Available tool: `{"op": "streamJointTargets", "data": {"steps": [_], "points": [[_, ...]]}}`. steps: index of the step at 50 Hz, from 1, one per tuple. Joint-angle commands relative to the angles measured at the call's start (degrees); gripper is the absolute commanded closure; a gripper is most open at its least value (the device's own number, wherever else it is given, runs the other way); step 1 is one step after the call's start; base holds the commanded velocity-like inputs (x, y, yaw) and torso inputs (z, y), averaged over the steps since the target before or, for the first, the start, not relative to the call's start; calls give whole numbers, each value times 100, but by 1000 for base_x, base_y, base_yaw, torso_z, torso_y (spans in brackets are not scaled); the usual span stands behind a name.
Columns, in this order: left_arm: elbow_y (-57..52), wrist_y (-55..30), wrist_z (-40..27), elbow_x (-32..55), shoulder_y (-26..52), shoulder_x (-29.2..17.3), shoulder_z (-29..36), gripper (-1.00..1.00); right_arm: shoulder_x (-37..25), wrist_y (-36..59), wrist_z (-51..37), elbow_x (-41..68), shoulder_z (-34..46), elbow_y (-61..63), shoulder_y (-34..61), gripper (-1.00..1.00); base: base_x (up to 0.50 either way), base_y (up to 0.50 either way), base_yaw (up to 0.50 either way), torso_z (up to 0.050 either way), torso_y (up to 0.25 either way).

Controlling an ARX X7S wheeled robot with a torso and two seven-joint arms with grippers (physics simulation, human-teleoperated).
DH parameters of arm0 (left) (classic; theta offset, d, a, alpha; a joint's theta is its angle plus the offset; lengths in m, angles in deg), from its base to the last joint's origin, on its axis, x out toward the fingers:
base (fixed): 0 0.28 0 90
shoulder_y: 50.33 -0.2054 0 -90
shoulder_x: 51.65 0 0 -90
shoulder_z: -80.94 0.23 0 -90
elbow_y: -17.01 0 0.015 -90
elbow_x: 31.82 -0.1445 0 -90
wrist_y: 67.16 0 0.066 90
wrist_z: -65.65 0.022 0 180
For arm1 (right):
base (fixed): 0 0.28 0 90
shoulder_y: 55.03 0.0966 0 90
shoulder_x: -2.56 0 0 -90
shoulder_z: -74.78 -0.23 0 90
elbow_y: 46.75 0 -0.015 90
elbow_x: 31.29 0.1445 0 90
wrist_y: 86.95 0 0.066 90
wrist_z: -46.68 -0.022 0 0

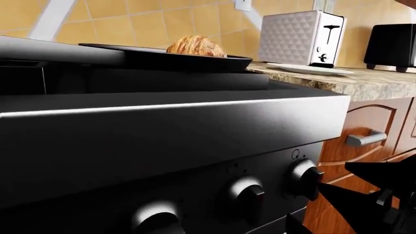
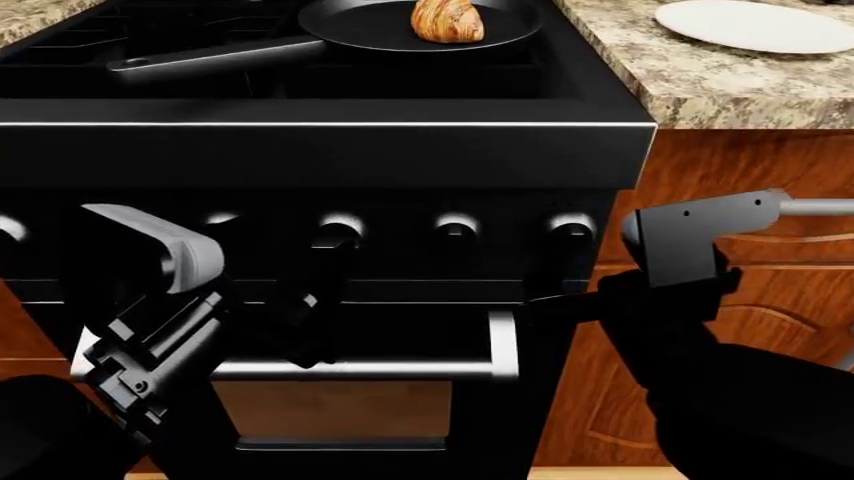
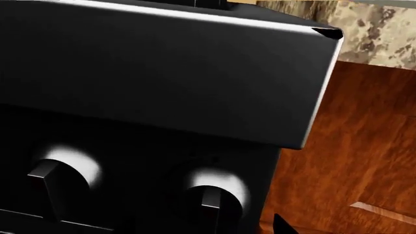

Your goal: Pick the croissant and place it on the pan. Then turn on the stove to warm the croissant.

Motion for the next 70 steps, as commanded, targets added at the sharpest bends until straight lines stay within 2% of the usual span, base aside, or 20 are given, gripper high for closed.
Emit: {"op": "streamJointTargets", "data": {"steps": [1, 55, 56, 70], "points": [[49, 54, 96, -30, -48, -19, -9, -100, 76, 32, 31, -145, 110, -160, 32, -100, 0, 0, 0, 0, 0], [183, 119, 142, -100, -14, 11, 130, -100, 293, -117, 469, -510, 346, -716, 105, -100, 0, 0, 0, 0, 0], [183, 120, 145, -96, -8, 10, 131, -100, 291, -113, 468, -512, 353, -708, 104, 100, 0, 0, 0, 0, 0], [161, 157, 119, -17, -49, -22, 86, -100, 303, -92, 447, -511, 378, -682, 133, 100, 0, 0, 0, 0, 0]]}}
